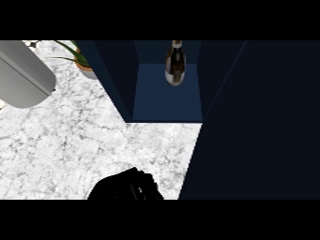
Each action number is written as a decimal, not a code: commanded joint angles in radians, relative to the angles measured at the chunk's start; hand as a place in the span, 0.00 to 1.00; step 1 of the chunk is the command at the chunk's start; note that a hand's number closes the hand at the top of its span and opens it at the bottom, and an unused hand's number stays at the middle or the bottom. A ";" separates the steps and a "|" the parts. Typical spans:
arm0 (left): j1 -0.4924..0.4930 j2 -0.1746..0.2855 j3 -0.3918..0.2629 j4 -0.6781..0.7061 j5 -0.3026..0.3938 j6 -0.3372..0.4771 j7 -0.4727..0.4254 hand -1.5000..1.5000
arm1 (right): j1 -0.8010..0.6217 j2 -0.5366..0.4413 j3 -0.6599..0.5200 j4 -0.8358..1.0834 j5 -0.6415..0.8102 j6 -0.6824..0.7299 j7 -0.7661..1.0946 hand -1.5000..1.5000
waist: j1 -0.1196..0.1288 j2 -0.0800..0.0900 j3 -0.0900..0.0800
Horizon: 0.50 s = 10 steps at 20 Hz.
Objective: Pick up the wine, place it into the cabinet and close the cabinet
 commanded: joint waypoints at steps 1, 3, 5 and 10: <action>0.057 0.129 0.041 -0.152 0.036 -0.062 0.040 1.00 | -0.032 0.006 0.083 -0.040 -0.067 0.050 0.010 1.00 | 0.009 -0.001 -0.001; 0.131 0.214 0.085 -0.185 0.081 -0.135 0.010 1.00 | -0.023 0.031 0.111 -0.064 -0.066 0.041 0.004 1.00 | 0.008 -0.001 -0.002; 0.178 0.233 0.097 -0.206 0.102 -0.178 -0.034 1.00 | -0.017 0.076 0.137 -0.060 -0.131 0.027 0.034 1.00 | 0.010 -0.001 -0.002; 0.271 0.347 0.251 -0.267 0.194 -0.283 -0.082 1.00 | -0.064 0.164 0.281 -0.048 -0.108 -0.008 0.081 1.00 | 0.018 -0.005 -0.003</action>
